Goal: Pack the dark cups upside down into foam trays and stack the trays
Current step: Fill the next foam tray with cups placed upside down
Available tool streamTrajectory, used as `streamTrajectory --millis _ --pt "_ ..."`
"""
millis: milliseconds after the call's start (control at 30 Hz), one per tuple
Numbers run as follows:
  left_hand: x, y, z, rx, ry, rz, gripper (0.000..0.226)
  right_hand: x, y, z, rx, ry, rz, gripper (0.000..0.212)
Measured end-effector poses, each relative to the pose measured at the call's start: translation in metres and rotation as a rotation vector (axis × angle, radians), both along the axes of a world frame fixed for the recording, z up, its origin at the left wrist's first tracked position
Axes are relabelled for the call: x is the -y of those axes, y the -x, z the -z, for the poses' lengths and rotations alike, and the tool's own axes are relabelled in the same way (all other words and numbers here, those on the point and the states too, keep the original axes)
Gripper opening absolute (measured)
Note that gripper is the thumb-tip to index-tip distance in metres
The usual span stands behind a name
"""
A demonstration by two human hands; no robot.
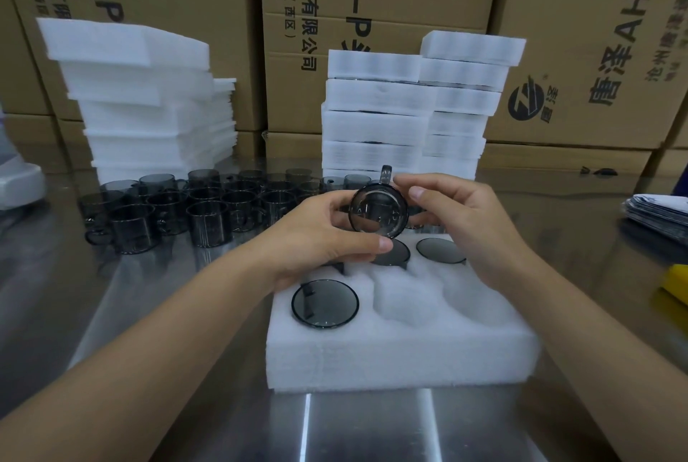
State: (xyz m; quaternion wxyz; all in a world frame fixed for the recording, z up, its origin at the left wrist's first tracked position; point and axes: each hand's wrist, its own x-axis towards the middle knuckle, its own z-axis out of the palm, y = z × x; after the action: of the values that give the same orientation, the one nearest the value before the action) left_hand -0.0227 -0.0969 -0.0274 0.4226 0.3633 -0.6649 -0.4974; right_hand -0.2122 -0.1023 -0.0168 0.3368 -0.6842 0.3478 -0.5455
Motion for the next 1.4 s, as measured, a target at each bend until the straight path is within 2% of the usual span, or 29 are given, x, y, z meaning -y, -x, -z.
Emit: streamTrajectory --millis 200,433,833,967,1067,1267,1400 --pt "-0.0019 0.0018 -0.0017 -0.011 -0.002 0.02 0.059 0.0004 0.001 0.0005 -0.025 -0.003 -0.006 0.025" --pt "-0.0042 0.0005 -0.0028 -0.008 0.009 0.03 0.049 -0.0019 0.0005 -0.0005 -0.026 -0.012 -0.015 0.02" --pt "-0.0034 -0.002 -0.004 0.012 -0.031 0.067 0.061 -0.0022 -0.0001 -0.0026 -0.018 -0.042 -0.024 0.026" --pt "-0.002 0.0 -0.0028 -0.027 -0.048 0.063 0.049 -0.0019 0.0 -0.0022 0.03 -0.019 0.009 0.023" --pt "-0.0014 0.0012 -0.0016 -0.041 -0.04 0.053 0.035 -0.0025 0.0006 -0.0012 0.011 0.015 0.0 0.009" --pt "-0.0042 0.0016 -0.0017 -0.051 -0.004 0.061 0.021 -0.0009 0.0032 0.0028 -0.188 0.069 -0.047 0.054" --pt "-0.0071 0.0015 -0.0044 -0.026 0.018 0.058 0.011 -0.0006 0.0094 -0.0027 -0.189 0.032 -0.082 0.06"
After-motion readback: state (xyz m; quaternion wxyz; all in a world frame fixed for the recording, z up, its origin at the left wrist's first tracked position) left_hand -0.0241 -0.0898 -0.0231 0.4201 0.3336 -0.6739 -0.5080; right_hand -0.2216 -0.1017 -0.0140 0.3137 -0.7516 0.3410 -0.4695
